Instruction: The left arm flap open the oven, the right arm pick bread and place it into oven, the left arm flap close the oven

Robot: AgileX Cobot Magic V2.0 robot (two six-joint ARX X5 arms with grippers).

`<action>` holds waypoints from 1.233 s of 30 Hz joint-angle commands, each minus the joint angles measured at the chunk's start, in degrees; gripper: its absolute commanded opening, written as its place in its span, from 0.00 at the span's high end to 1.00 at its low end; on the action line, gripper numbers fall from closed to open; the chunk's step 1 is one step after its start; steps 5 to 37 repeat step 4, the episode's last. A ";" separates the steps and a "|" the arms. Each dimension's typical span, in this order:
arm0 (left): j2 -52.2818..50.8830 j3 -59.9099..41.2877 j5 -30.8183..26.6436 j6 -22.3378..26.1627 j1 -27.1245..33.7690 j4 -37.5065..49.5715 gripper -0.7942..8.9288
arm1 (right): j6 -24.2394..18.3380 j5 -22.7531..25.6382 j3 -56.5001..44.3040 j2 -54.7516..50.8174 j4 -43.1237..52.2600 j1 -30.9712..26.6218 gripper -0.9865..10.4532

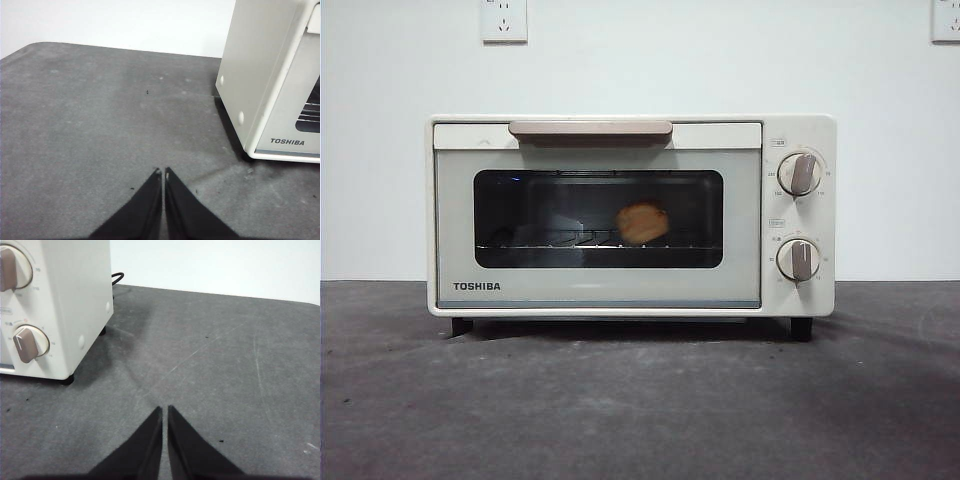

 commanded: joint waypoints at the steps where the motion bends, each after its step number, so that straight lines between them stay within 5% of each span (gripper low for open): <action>1: -0.07 -1.18 -0.15 0.92 -0.04 -0.31 0.91 | -0.46 0.00 -0.37 -0.09 0.66 0.04 0.90; 37: -0.07 -1.18 -0.15 0.92 -0.04 -0.31 0.91 | -0.46 0.00 -0.37 -0.09 0.66 0.04 0.90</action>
